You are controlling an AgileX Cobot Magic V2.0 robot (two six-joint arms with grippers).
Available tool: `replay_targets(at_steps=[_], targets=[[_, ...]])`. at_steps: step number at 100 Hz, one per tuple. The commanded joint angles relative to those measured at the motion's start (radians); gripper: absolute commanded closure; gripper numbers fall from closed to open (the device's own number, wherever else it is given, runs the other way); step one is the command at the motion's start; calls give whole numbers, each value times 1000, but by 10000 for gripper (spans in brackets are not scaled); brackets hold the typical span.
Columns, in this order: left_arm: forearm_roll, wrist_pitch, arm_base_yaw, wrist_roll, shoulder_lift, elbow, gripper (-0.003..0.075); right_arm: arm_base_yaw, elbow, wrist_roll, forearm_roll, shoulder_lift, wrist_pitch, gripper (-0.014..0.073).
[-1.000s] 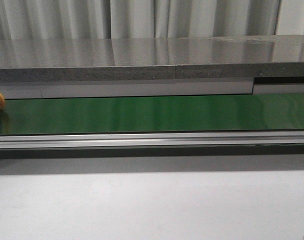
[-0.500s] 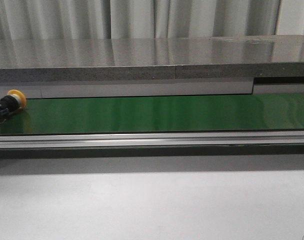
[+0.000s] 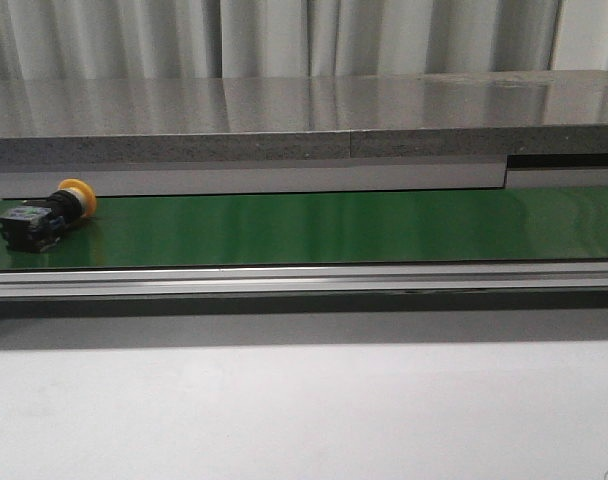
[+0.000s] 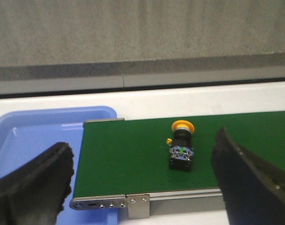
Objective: Move button from left to right
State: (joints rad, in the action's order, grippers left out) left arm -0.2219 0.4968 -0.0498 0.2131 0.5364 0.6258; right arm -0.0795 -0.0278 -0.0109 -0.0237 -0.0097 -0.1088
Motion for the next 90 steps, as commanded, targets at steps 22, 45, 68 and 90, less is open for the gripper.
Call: replay_targets(at_steps=[22,45,68,90], targets=[[17,-216,7,0,-145,-206,134,-1,14,-2,7,-21,83,661],[17,-503,7,0,-103,-330,135,-1,14,-2,7,-21,83,661],[17,-526,7,0,-97,-341,135,-1,14,-2,7,-21,83,661],[17,-455,7,0,-97,-341,263,-1,14,-2,7,-21,83,661]])
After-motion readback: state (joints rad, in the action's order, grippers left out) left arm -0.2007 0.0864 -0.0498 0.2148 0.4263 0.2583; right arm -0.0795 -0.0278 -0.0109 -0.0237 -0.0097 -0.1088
